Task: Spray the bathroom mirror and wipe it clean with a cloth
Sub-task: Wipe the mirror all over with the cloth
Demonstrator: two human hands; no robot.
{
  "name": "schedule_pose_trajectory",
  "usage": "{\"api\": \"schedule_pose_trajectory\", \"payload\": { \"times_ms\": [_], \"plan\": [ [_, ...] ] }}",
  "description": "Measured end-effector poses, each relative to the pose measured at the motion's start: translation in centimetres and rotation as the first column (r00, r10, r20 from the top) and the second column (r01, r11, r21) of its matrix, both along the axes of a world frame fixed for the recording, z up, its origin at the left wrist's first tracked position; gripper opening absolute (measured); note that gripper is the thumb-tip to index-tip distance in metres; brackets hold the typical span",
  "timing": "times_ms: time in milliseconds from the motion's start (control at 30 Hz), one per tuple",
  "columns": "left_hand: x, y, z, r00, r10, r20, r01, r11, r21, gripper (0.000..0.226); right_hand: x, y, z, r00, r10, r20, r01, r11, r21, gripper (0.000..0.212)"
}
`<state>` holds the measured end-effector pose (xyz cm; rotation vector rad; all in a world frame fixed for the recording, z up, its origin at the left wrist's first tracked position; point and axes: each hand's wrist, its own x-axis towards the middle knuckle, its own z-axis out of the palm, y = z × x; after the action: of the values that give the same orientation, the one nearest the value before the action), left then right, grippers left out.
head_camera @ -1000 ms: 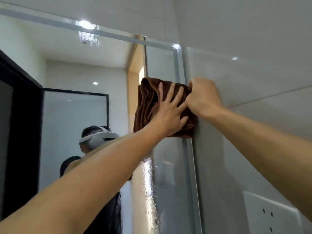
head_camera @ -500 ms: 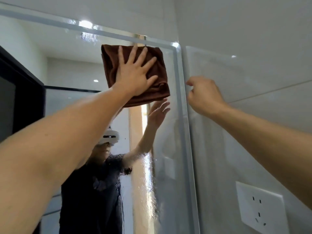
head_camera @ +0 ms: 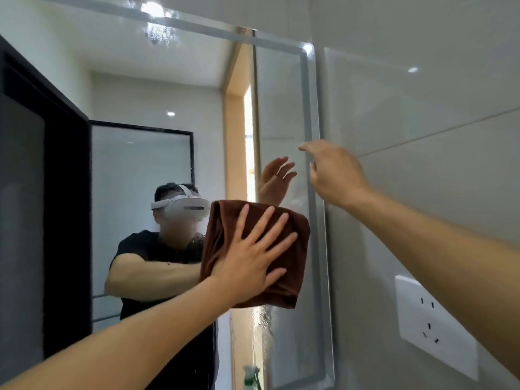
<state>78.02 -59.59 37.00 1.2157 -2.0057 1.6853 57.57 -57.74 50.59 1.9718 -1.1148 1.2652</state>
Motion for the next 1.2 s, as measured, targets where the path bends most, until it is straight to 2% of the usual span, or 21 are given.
{"api": "schedule_pose_trajectory", "payload": {
  "times_ms": [100, 233, 333, 400, 500, 733, 800, 867, 967, 1067, 1133, 1200],
  "plan": [
    [-0.5, -0.3, 4.1, 1.000, -0.001, 0.029, 0.002, 1.000, -0.031, 0.068, -0.4, 0.3, 0.8, 1.000, 0.002, -0.010, -0.003, 1.000, -0.020, 0.047],
    [-3.3, -1.3, 13.4, 0.980, 0.057, -0.190, -0.089, 0.982, -0.168, 0.069, -0.8, 0.8, 2.5, 0.999, -0.006, 0.047, 0.010, 0.997, -0.083, 0.039],
    [-6.0, -2.9, 16.7, 0.940, 0.078, -0.331, -0.162, 0.959, -0.233, 0.072, -1.2, 1.0, 2.6, 0.997, 0.010, 0.081, 0.001, 0.992, -0.126, 0.034],
    [-7.9, -4.1, 15.9, 0.924, 0.054, -0.378, -0.164, 0.950, -0.265, 0.071, -1.3, 1.0, 2.3, 0.994, 0.031, 0.109, -0.016, 0.990, -0.138, 0.033],
    [-10.1, -5.7, 11.4, 0.935, -0.039, -0.351, -0.054, 0.966, -0.253, 0.071, -1.4, 0.7, 1.1, 0.990, 0.033, 0.137, -0.016, 0.993, -0.120, 0.032],
    [-11.0, -5.5, -3.6, 0.930, -0.122, -0.346, 0.125, 0.992, -0.014, 0.081, -0.3, 0.2, -3.5, 0.998, 0.024, 0.053, -0.024, 1.000, -0.005, 0.038],
    [-9.7, -4.8, -6.5, 0.968, -0.072, -0.242, 0.085, 0.995, 0.046, 0.083, 0.0, 0.2, -5.1, 0.999, 0.031, 0.027, -0.032, 0.999, 0.029, 0.038],
    [-7.9, -4.1, -7.9, 0.997, -0.022, -0.075, 0.028, 0.996, 0.080, 0.083, 0.0, 0.2, -6.5, 1.000, 0.013, -0.004, -0.013, 0.998, 0.061, 0.041],
    [-4.9, -2.9, -6.5, 0.996, -0.045, 0.080, 0.036, 0.992, 0.117, 0.081, -0.3, 0.2, -7.5, 0.995, -0.064, -0.074, 0.072, 0.991, 0.114, 0.043],
    [-2.6, -1.8, -1.8, 0.989, -0.055, 0.139, 0.042, 0.995, 0.089, 0.078, -1.3, 0.5, -7.2, 0.981, -0.138, -0.134, 0.159, 0.975, 0.158, 0.040],
    [-1.4, -0.9, 2.9, 0.996, -0.042, 0.075, 0.043, 0.999, -0.007, 0.078, -2.0, 0.8, -6.5, 0.970, -0.179, -0.163, 0.207, 0.963, 0.172, 0.041],
    [-0.6, 0.2, 7.6, 0.998, 0.021, -0.063, -0.028, 0.993, -0.110, 0.078, -2.7, 0.9, -5.9, 0.962, -0.211, -0.176, 0.241, 0.955, 0.175, 0.043]
  ]
}}
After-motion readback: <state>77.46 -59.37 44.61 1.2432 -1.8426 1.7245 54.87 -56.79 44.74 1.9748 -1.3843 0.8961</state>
